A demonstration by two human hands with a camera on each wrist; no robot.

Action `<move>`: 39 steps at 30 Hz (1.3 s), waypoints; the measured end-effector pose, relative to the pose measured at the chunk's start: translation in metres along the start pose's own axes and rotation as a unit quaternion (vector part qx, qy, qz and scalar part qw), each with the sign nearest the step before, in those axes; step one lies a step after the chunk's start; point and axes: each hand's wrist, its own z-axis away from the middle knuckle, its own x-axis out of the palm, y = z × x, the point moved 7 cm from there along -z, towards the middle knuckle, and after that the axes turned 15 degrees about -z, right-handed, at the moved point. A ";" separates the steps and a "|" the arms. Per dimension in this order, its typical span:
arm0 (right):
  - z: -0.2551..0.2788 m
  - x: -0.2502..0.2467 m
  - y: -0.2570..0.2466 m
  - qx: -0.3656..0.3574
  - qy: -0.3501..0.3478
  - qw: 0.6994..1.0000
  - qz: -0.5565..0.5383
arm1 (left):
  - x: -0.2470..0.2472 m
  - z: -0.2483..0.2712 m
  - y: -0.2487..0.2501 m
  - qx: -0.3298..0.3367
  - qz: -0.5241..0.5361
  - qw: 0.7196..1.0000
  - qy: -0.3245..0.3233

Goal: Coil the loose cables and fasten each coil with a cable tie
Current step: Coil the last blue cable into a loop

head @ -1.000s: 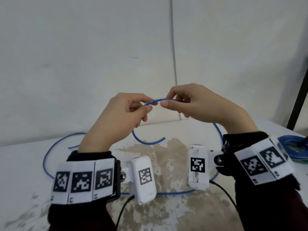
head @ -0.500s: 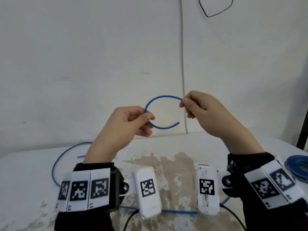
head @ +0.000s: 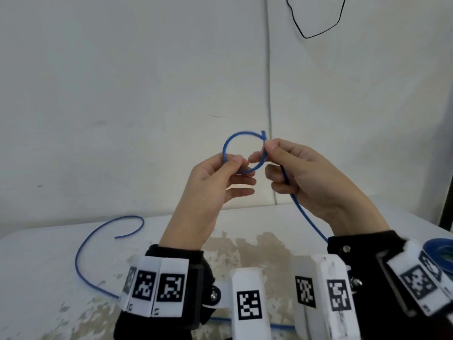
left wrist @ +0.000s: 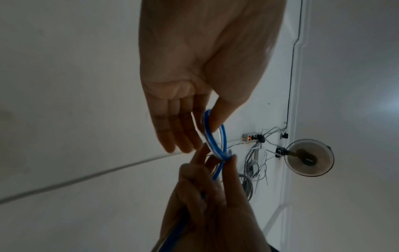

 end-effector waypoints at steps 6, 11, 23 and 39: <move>0.003 0.008 0.010 0.054 -0.056 0.994 0.076 | 0.012 0.000 0.000 -0.001 0.015 0.999 -0.032; 0.003 0.007 0.014 0.056 -0.026 0.984 0.165 | 0.004 -0.001 -0.007 0.030 -0.049 0.998 -0.018; -0.003 -0.005 0.009 -0.006 0.030 0.977 0.210 | -0.017 -0.004 -0.008 0.054 -0.096 0.994 -0.012; -0.008 0.012 0.042 0.073 0.005 0.993 0.093 | -0.016 -0.008 -0.013 0.044 0.065 0.996 0.051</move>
